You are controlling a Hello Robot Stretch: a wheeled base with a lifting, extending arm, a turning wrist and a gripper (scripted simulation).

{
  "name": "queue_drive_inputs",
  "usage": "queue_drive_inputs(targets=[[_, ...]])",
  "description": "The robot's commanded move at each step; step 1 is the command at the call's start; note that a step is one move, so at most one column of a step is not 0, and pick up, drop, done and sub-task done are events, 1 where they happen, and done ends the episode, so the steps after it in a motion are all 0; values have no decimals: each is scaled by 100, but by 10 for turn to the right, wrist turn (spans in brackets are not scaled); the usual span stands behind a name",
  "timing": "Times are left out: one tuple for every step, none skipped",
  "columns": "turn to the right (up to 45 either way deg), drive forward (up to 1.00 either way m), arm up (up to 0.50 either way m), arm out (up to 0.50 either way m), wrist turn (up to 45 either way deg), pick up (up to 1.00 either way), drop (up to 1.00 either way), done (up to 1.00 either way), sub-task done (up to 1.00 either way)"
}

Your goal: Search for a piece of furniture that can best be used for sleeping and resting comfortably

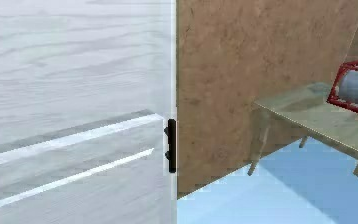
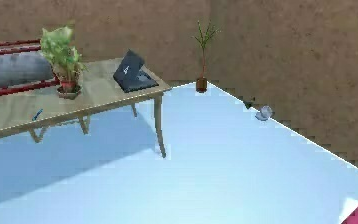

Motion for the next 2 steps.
queue_drive_inputs(targets=[[-450,0,0,0,0,0,0,0,0],[-300,0,0,0,0,0,0,0,0]])
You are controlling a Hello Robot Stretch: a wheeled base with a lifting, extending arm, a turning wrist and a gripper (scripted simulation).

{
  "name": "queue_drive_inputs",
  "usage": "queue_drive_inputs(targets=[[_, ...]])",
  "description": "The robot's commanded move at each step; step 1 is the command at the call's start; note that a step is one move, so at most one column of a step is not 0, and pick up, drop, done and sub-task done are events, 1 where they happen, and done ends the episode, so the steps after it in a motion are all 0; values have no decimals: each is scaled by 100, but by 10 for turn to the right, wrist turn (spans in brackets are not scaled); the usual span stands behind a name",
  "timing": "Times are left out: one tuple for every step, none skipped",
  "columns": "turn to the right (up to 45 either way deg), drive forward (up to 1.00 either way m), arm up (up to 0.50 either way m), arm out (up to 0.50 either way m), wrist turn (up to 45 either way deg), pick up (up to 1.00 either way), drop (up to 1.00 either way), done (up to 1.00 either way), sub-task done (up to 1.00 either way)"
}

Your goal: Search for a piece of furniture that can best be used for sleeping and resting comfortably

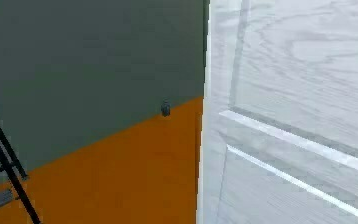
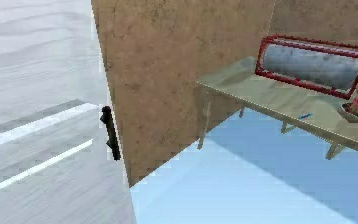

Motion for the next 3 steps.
queue_drive_inputs(targets=[[0,40,0,0,0,0,0,0,0],[-420,0,0,0,0,0,0,0,0],[0,45,0,0,0,0,0,0,0]])
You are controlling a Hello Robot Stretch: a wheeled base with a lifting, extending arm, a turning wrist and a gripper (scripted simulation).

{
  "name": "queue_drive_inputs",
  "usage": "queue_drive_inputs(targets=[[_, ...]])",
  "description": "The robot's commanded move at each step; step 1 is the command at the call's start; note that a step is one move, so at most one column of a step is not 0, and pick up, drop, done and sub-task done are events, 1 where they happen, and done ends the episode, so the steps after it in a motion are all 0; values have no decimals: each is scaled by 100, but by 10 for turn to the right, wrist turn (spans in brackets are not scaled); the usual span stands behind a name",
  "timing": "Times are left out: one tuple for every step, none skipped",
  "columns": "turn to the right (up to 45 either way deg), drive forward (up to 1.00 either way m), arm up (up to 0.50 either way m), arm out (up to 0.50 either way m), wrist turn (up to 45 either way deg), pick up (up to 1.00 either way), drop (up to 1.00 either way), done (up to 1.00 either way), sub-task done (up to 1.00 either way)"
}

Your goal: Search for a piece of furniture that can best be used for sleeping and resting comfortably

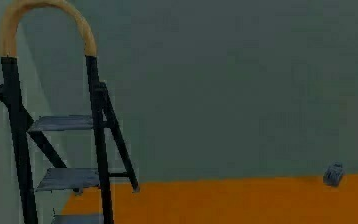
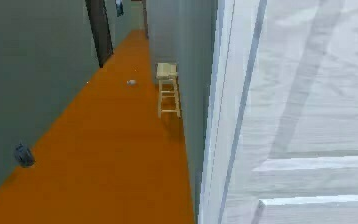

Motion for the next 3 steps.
queue_drive_inputs(targets=[[390,0,0,0,0,0,0,0,0],[0,40,0,0,0,0,0,0,0],[390,0,0,0,0,0,0,0,0]])
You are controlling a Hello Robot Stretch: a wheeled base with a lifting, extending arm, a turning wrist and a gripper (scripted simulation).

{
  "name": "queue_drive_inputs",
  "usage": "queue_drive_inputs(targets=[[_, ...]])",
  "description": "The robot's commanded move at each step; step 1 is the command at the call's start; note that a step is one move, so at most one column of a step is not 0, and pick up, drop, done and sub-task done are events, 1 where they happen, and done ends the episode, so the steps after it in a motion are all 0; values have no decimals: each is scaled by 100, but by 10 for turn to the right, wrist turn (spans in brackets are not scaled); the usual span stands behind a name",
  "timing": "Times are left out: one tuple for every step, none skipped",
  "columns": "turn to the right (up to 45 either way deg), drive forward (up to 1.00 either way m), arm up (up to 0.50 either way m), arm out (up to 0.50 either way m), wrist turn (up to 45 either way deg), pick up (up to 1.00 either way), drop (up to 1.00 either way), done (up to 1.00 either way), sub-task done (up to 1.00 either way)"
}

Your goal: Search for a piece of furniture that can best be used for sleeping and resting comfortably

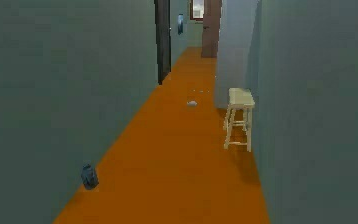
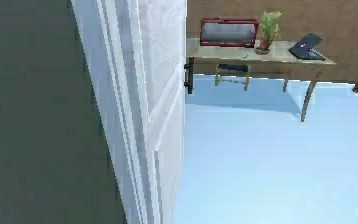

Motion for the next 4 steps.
queue_drive_inputs(targets=[[0,100,0,0,0,0,0,0,0],[30,0,0,0,0,0,0,0,0],[-120,0,0,0,0,0,0,0,0],[0,80,0,0,0,0,0,0,0]])
